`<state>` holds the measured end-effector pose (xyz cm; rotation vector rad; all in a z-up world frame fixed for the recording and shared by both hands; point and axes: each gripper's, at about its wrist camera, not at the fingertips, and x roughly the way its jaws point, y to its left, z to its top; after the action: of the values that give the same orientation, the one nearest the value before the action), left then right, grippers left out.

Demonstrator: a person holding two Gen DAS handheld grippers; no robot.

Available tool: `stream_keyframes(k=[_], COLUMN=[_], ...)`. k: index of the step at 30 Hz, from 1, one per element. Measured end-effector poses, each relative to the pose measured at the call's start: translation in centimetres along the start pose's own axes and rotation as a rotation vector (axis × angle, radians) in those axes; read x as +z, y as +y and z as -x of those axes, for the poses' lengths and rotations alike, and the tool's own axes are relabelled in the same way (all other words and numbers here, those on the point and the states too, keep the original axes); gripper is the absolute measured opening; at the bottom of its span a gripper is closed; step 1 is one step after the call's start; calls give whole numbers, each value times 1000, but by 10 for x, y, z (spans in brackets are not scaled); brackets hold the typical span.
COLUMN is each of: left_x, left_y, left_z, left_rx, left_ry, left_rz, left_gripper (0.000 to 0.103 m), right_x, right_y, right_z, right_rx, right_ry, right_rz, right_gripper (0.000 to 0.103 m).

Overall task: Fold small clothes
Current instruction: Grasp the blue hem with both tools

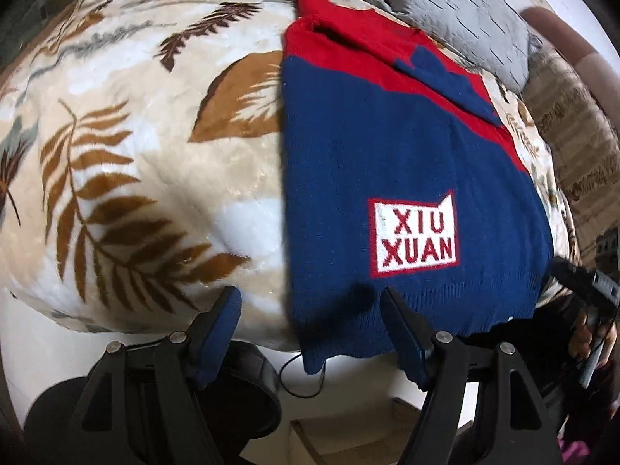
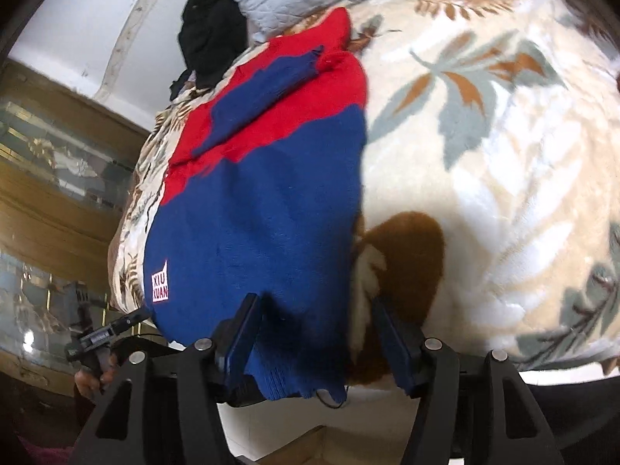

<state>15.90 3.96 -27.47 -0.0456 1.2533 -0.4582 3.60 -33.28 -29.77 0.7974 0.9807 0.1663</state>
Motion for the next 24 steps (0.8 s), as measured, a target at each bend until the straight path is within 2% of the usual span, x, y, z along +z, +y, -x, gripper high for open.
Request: stream_keyframes(k=[3,4,8,9,10,12,14,16,17,18,19,23,24], left_x=[1,1,0,1,1,-4,-4,-5,-5,-7,-8,-11,-13], left_y=[0,-1,-4,-3,-1,4,4,4,4,6,7,10,10], left_z=[2,3,3,1,0,-3,-3,-2,-1,2,2,1,0], left_rx=[-27,-42,-59,-63,-71,-91,-93,-92,-95,-98,-93,-101,-101], left_ry=[-13,-9,-15,-14,-6,28,23,17,11,5,0,8,25], left_rz=[6,1,-23,-21,-16,7,7,4,13,17,17,19,21], left_gripper=[32,27,27,30,37,45,45,43,37,26,24,25,30], right_x=[-4,-4,-3,-2,-2,-1,-2,-4,-5,-6,-7,-5,-4], right_y=[10,12,7,3,-1,-2,3,11,17,21,25,26,24], right_z=[-4,-4,-2,-3,-4,-5,-7,-8,-10,-11,-10,-13,-16], right_rx=[34,52,49,49,55,70,70,70,81,80,73,84,79], right_ry=[10,6,-15,-11,-6,-5,-8,-5,5,4,-9,-3,10], right_rz=[43,52,25,5,-22,-41,-14,24,58,79,101,103,89], right_gripper=[64,64,63,63,63,64,64,42,25,25,25,26,28])
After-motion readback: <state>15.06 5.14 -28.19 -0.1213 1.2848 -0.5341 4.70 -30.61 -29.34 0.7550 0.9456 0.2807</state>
